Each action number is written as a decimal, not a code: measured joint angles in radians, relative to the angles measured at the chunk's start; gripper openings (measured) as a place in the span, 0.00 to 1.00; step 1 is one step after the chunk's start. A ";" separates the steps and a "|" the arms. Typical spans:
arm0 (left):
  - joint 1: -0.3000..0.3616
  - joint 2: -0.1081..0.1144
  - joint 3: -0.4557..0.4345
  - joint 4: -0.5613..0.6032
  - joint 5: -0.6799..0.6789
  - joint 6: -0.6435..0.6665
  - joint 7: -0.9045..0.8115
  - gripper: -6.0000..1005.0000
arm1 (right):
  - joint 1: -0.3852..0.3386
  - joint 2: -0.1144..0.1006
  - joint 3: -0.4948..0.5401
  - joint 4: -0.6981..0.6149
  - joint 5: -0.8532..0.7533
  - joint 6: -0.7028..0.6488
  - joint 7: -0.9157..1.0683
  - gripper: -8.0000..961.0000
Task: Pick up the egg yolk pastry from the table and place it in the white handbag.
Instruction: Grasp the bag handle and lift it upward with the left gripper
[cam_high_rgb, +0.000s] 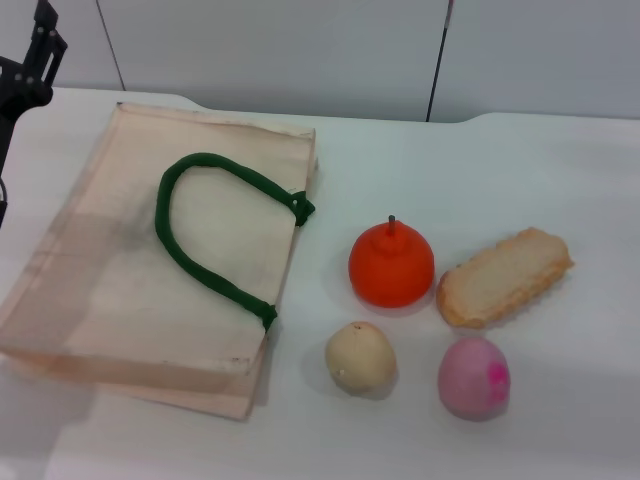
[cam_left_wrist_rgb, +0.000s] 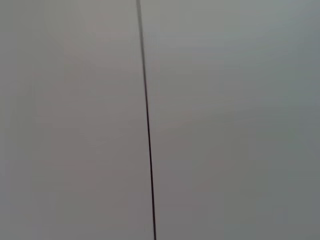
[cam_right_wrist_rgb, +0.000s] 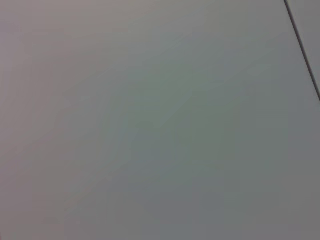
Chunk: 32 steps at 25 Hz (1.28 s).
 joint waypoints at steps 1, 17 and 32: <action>0.000 0.002 0.001 -0.001 0.003 -0.009 -0.029 0.77 | 0.000 -0.001 0.000 0.000 -0.002 0.000 0.002 0.91; -0.067 -0.003 0.003 -0.479 0.478 -0.055 -1.194 0.77 | 0.001 -0.008 -0.001 -0.009 -0.052 -0.009 0.037 0.91; -0.266 0.003 0.005 -0.858 1.236 -0.037 -1.910 0.77 | -0.002 -0.009 0.008 -0.008 -0.047 -0.009 0.038 0.91</action>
